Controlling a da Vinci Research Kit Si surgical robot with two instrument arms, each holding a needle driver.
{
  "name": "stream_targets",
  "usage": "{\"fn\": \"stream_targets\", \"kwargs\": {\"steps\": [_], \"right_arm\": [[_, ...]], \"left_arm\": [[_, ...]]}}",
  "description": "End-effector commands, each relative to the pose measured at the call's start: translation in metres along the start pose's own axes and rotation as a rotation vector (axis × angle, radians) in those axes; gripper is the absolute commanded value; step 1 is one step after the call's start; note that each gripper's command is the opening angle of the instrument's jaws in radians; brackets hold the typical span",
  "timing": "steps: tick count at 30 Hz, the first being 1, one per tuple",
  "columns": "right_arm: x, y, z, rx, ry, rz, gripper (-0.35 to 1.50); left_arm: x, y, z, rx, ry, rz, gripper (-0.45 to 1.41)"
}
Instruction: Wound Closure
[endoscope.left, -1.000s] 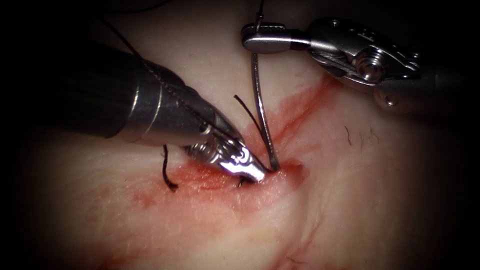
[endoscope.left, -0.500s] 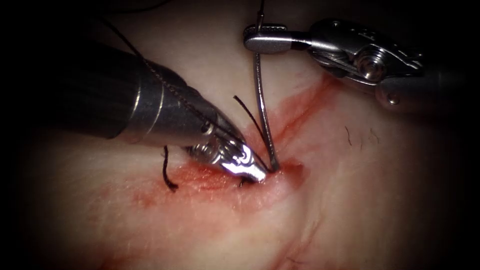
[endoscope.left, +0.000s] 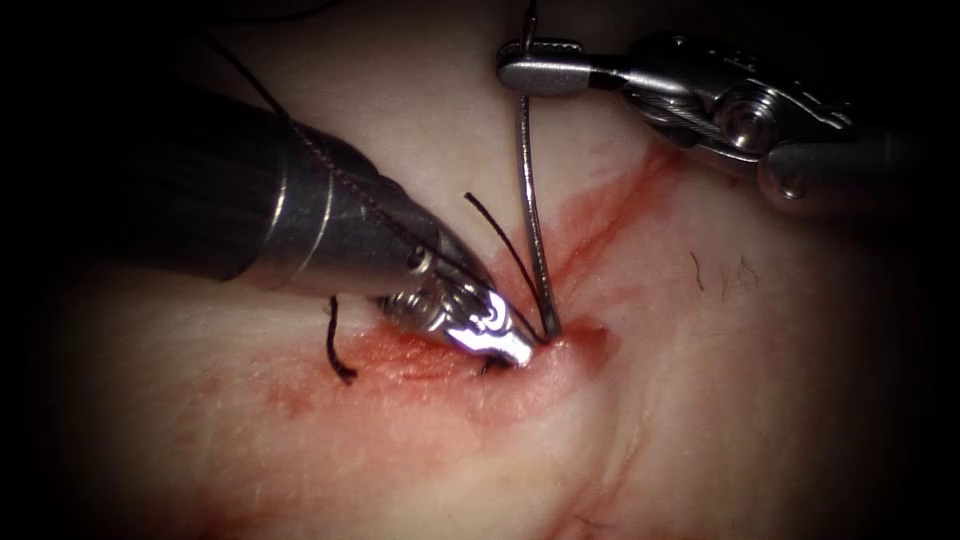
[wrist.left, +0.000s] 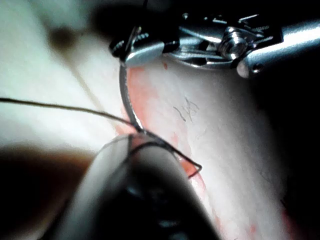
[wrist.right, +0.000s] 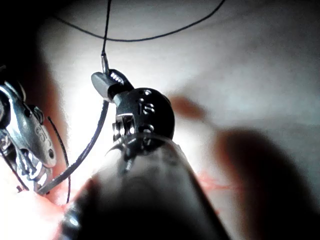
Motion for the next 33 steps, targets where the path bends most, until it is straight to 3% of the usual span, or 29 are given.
{"fn": "stream_targets", "kwargs": {"steps": [1, 20, 33], "right_arm": [[0.0002, 0.0002, 0.001, -0.002, 0.003, 0.018, -0.35], [-0.0006, -0.0003, 0.0005, -0.023, -0.04, 0.129, -0.35], [-0.0013, -0.0008, 0.0001, -0.091, -0.061, 0.247, -0.35]], "left_arm": [[0.0005, -0.0003, 0.0003, 0.0, 0.0, 0.001, -0.45], [0.0005, -0.0003, 0.0002, -0.001, -0.001, 0.001, -0.45], [0.0004, -0.0002, 0.0004, -0.001, -0.006, 0.001, -0.45]]}}
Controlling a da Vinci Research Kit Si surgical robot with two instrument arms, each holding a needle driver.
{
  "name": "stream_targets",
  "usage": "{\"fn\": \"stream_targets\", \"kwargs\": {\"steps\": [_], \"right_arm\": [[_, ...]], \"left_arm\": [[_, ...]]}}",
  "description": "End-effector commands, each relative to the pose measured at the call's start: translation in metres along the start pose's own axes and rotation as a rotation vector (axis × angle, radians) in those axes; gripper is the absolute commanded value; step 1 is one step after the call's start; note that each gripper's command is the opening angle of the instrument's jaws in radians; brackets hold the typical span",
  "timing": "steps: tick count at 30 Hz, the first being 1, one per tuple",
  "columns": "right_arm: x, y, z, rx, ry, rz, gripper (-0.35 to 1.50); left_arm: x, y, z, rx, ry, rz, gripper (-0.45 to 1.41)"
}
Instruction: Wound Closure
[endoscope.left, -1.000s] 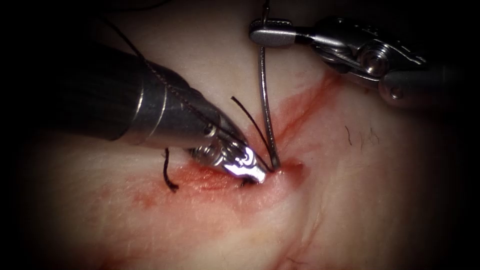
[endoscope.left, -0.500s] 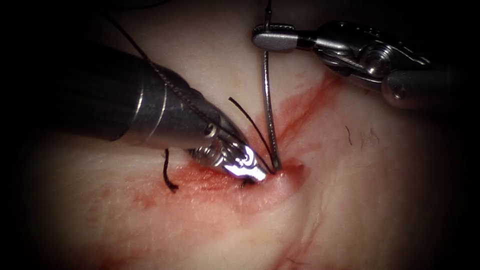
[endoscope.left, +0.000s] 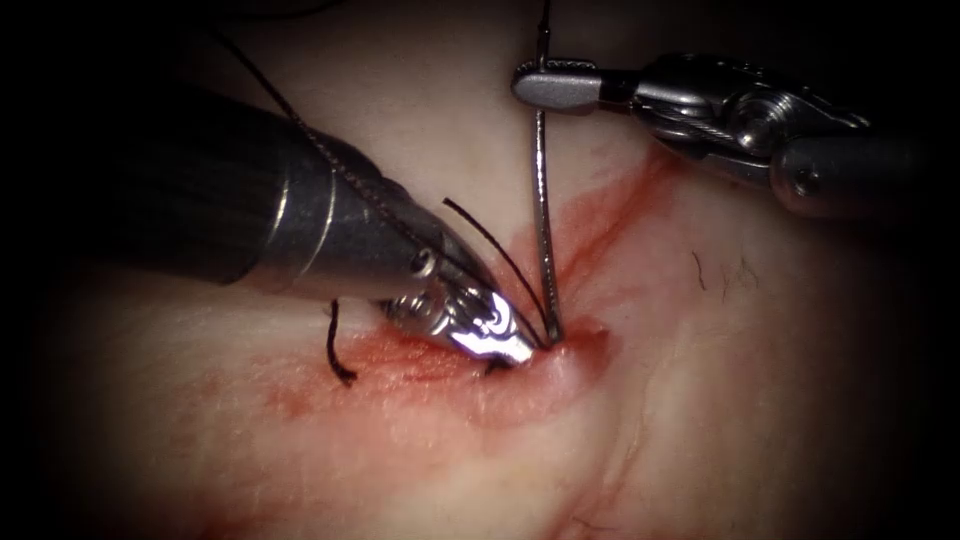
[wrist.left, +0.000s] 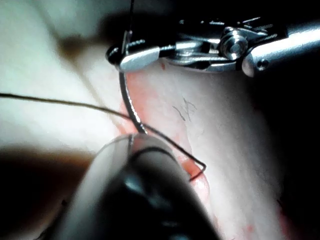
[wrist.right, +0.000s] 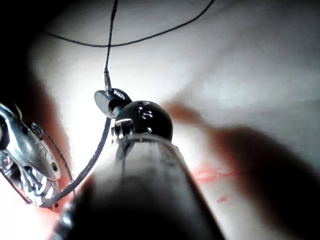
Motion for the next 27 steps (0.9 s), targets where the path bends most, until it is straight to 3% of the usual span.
{"fn": "stream_targets", "kwargs": {"steps": [1, 10, 27], "right_arm": [[0.0, 0.0001, 0.0009, -0.017, -0.01, 0.001, -0.35], [-0.0015, -0.0004, 0.0006, -0.069, -0.038, 0.083, -0.35], [-0.0016, -0.0004, 0.0002, -0.18, 0.005, 0.226, -0.35]], "left_arm": [[0.0005, -0.0004, 0.0004, -0.001, -0.001, 0.001, -0.45], [0.0005, -0.0004, 0.0004, -0.001, -0.003, 0.001, -0.45], [0.0004, -0.0005, 0.0006, -0.001, -0.008, 0.002, -0.45]]}}
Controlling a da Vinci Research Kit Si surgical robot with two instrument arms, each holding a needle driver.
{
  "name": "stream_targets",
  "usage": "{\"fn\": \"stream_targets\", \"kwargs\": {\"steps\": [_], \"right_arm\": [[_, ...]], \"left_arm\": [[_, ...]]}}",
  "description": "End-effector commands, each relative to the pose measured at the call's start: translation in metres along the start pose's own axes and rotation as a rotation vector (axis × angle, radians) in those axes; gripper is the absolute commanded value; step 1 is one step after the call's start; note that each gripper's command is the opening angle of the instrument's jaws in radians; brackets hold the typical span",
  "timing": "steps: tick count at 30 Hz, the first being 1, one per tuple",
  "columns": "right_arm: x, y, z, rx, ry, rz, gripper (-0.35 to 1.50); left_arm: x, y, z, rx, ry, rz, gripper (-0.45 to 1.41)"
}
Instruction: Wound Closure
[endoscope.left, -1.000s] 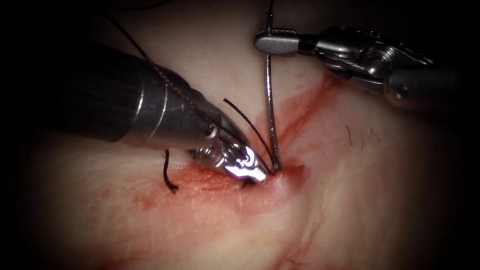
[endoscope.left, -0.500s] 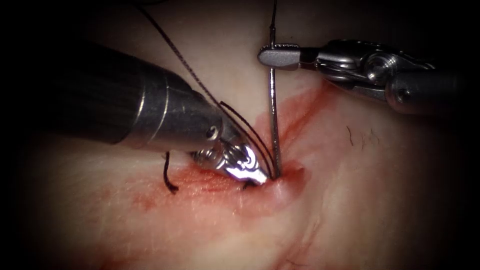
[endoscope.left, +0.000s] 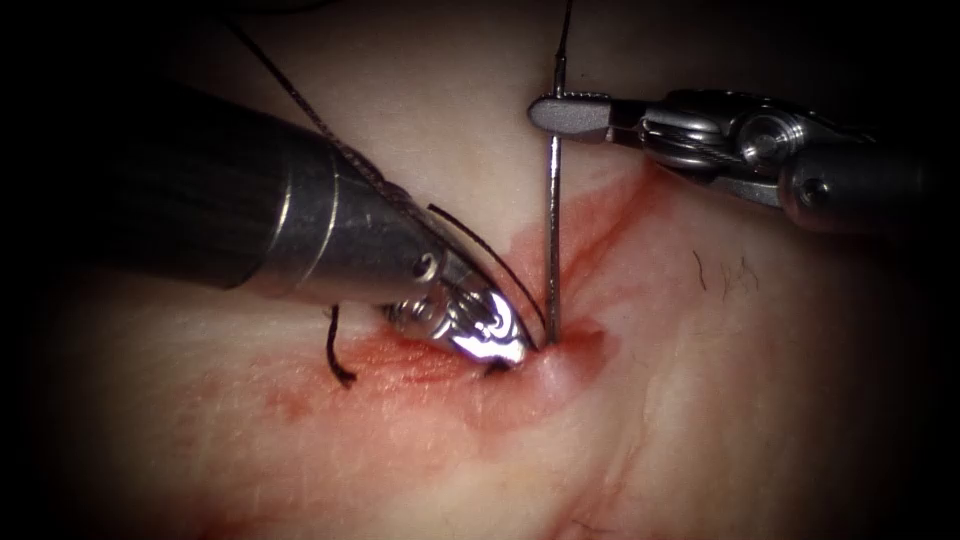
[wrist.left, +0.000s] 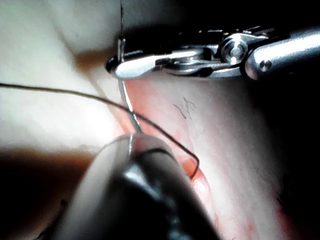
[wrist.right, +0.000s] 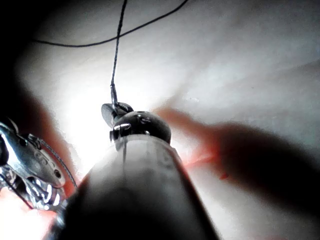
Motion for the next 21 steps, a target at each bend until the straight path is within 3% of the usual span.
{"fn": "stream_targets", "kwargs": {"steps": [1, 21], "right_arm": [[0.0004, -0.0002, 0.0009, 0.012, -0.009, 0.013, -0.35], [-0.0009, -0.0005, -0.0006, -0.028, -0.084, 0.217, -0.35]], "left_arm": [[0.0005, -0.0004, 0.0004, 0.0, 0.0, 0.001, -0.45], [0.0003, -0.0004, 0.0006, 0.0, -0.006, 0.002, -0.45]]}}
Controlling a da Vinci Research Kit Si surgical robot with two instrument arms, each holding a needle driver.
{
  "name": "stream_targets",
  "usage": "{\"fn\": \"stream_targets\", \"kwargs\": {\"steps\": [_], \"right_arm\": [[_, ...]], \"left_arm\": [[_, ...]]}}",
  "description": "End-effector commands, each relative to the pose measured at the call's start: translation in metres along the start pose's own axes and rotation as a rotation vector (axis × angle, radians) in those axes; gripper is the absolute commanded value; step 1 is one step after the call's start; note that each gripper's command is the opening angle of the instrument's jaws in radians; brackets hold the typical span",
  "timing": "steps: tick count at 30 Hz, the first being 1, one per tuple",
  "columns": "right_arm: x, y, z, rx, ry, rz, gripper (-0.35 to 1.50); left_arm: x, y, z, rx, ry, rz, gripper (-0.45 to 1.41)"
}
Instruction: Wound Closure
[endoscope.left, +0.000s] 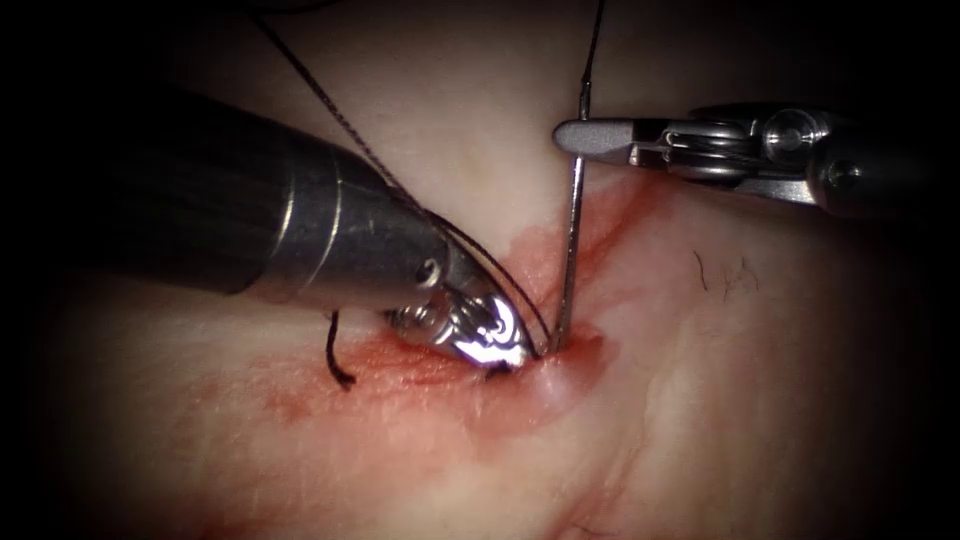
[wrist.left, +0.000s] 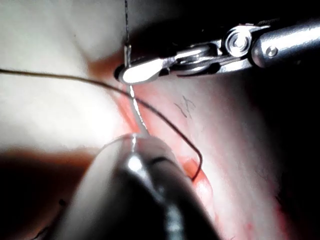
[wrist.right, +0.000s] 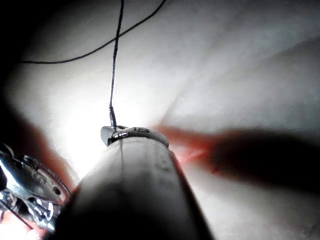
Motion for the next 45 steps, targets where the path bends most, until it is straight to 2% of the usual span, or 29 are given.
{"fn": "stream_targets", "kwargs": {"steps": [1, 14, 30, 35, 39, 45], "right_arm": [[0.0003, -0.0002, 0.0009, 0.002, 0.001, 0.008, -0.35], [-0.0005, -0.0002, 0.0013, 0.001, 0.008, 0.068, -0.35], [-0.0016, -0.0006, 0.0016, 0.053, -0.009, 0.188, -0.35], [-0.0019, -0.0008, 0.0016, 0.082, -0.027, 0.217, -0.35], [-0.0022, -0.001, 0.0016, 0.11, -0.078, 0.246, -0.35], [-0.0026, -0.0014, 0.0017, 0.121, -0.085, 0.273, -0.35]], "left_arm": [[0.0005, -0.0004, 0.0003, 0.0, -0.003, 0.001, -0.45], [0.0003, -0.0005, 0.0006, 0.003, -0.009, 0.002, -0.45], [0.0002, -0.0006, 0.0006, 0.003, -0.016, 0.003, -0.45], [0.0002, -0.0005, 0.0007, 0.003, -0.017, 0.003, -0.45], [0.0002, -0.0005, 0.0007, 0.003, -0.018, 0.003, -0.45], [0.0002, -0.0005, 0.0007, 0.003, -0.02, 0.004, -0.45]]}}
